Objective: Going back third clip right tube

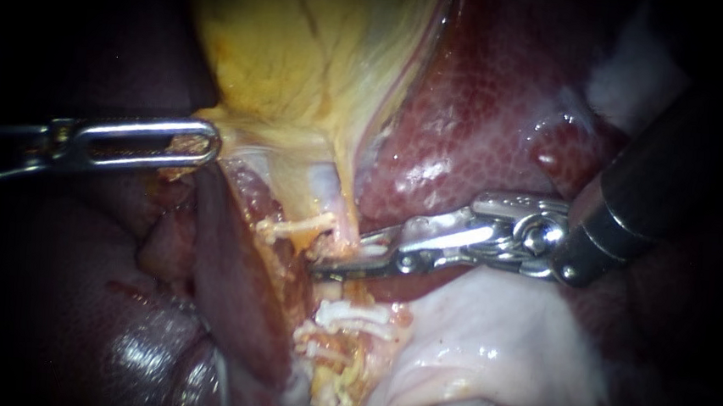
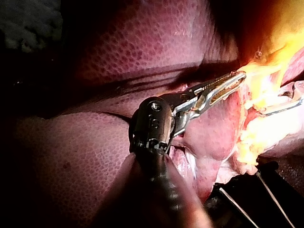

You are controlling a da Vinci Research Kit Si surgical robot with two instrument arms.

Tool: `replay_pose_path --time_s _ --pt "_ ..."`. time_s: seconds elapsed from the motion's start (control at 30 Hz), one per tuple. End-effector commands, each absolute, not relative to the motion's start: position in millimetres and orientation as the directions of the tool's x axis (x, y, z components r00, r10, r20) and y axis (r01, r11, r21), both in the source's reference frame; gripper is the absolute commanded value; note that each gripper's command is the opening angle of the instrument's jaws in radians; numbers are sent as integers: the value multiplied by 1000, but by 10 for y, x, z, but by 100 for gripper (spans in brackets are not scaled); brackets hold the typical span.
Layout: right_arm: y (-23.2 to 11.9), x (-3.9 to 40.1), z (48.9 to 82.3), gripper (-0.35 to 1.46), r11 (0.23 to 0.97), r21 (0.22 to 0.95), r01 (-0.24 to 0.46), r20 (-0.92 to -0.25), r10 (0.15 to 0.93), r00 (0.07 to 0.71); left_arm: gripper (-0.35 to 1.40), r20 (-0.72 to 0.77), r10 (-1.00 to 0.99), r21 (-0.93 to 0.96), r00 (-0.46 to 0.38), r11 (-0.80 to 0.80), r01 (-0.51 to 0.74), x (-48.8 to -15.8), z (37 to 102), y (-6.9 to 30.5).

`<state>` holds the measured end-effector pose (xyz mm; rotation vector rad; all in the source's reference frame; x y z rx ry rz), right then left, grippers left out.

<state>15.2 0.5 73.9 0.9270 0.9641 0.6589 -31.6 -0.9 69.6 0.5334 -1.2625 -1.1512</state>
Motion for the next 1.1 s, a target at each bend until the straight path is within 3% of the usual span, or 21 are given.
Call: replay_pose_path --time_s 0.03,0.23,0.37,0.47,0.7,1.1 --pt "5 152 739 -35 464 883 -71 -391 811 435 -35 455 -884 843 -109 388 372 -316 696 -9" --pt "5 154 739 -34 463 884 -69 -391 811 436 -35 455 -884 843 -109 388 372 -316 696 -10" --pt "5 157 740 55 473 874 -113 -392 823 411 -35 456 -883 843 -109 389 373 -316 695 -11" --pt "8 154 739 60 523 843 -125 -439 803 404 -35 456 -883 842 -110 388 374 -317 694 -11" --pt "10 138 735 60 555 825 -103 -472 779 414 -35 456 -883 842 -110 388 373 -317 694 -11" --pt "2 120 717 60 547 835 -53 -474 765 436 -35 456 -883 842 -110 388 373 -316 694 -12"
